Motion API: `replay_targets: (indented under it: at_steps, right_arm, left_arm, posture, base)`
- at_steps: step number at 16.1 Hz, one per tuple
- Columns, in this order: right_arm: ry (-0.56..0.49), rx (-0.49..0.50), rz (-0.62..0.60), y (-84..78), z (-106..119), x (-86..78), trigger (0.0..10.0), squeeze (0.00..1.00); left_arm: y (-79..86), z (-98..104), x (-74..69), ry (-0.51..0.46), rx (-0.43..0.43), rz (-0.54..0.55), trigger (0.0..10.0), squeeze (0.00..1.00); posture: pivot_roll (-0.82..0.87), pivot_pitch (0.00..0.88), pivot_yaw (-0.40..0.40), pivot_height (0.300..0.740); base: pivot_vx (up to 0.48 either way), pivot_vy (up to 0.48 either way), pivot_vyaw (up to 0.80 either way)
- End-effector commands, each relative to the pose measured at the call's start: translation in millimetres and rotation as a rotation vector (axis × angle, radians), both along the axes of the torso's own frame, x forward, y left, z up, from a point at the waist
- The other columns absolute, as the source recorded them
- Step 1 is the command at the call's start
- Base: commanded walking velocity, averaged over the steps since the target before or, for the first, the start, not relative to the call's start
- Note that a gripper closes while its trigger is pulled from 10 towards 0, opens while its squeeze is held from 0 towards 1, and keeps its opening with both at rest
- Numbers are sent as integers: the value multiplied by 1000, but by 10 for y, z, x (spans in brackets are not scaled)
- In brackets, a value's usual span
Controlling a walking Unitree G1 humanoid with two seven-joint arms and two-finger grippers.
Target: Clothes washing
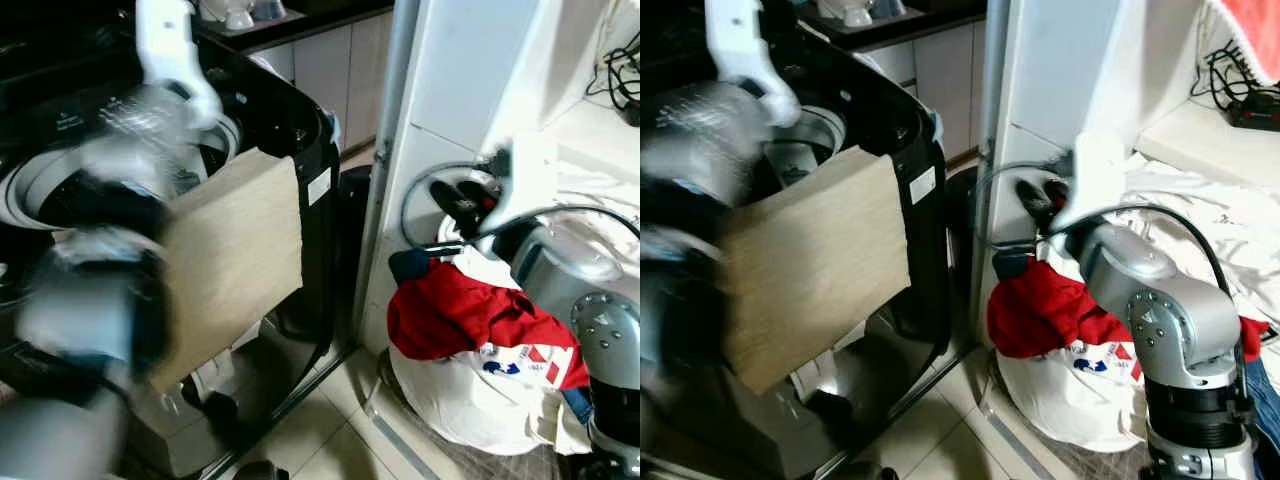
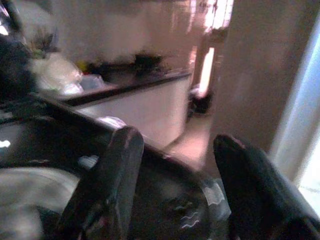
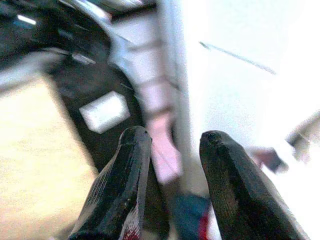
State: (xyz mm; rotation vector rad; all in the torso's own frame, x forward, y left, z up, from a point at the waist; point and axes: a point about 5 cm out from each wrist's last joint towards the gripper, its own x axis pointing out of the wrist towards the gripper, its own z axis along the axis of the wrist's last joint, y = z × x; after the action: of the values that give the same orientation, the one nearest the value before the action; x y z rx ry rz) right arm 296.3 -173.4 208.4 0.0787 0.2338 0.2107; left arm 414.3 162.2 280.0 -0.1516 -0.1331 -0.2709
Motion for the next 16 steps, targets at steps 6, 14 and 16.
replay_targets:
  at_steps: [6,14,16]
  right_arm:
    - [166,-357,-100,-550,-325,-122,10000,0]
    - [362,-450,154,-661,-545,-335,10000,1000]
    - [401,-456,183,-664,-633,-342,10000,1000]
  left_arm:
    - [-725,-563,-650,-16,133,-490,10000,0]
    - [-875,-1133,-1262,149,278,-772,10000,0]
    - [-873,-1175,-1302,162,285,-776,10000,0]
  posture:
    - [-102,0,80,740]
    - [-103,0,72,740]
    - [-103,0,72,740]
  base:
    - [0,0,0]
    - [0,0,0]
    - [0,0,0]
